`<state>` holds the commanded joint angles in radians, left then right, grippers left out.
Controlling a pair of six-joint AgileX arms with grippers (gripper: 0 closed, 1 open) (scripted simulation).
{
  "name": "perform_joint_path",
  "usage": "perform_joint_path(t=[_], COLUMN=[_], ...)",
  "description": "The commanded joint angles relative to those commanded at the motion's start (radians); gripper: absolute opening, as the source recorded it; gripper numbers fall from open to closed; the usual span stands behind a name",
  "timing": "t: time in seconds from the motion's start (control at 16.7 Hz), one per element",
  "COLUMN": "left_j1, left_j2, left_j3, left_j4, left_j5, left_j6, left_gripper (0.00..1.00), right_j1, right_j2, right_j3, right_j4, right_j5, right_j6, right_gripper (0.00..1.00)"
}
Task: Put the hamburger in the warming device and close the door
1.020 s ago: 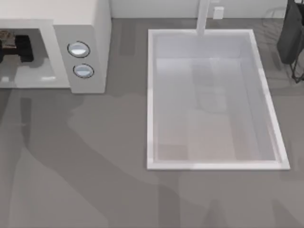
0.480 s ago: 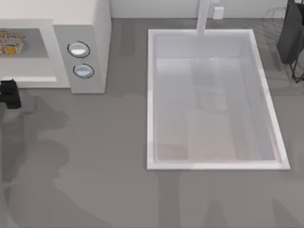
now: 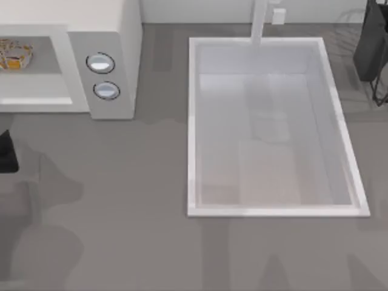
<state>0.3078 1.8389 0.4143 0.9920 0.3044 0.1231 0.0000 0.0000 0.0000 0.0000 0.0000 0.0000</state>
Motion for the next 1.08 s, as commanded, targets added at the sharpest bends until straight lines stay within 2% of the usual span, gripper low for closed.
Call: perform_joint_path(t=[0.24,0.42,0.84,1.08], left_j1=[-0.005,-0.003,-0.006,-0.005], left_j2=[0.003,-0.057,-0.339,-0.436], left_j3=[0.004,0.026,0.121,0.157], left_j4=[-0.005,-0.072,-0.494,-0.598], left_j5=[-0.002,-0.004,-0.006,-0.008], left_j6=[-0.001,-0.001,-0.003,-0.004], left_gripper=[1.0,1.0,1.0,1.0], right_j1=[0.0,0.0,0.0,0.0], right_j2=[0.0,0.0,0.0,0.0], right_j3=[0.0,0.0,0.0,0.0], right_j4=[0.0,0.0,0.0,0.0], right_j5=[0.0,0.0,0.0,0.0], right_j6=[0.0,0.0,0.0,0.0], right_gripper=[1.0,1.0,1.0,1.0])
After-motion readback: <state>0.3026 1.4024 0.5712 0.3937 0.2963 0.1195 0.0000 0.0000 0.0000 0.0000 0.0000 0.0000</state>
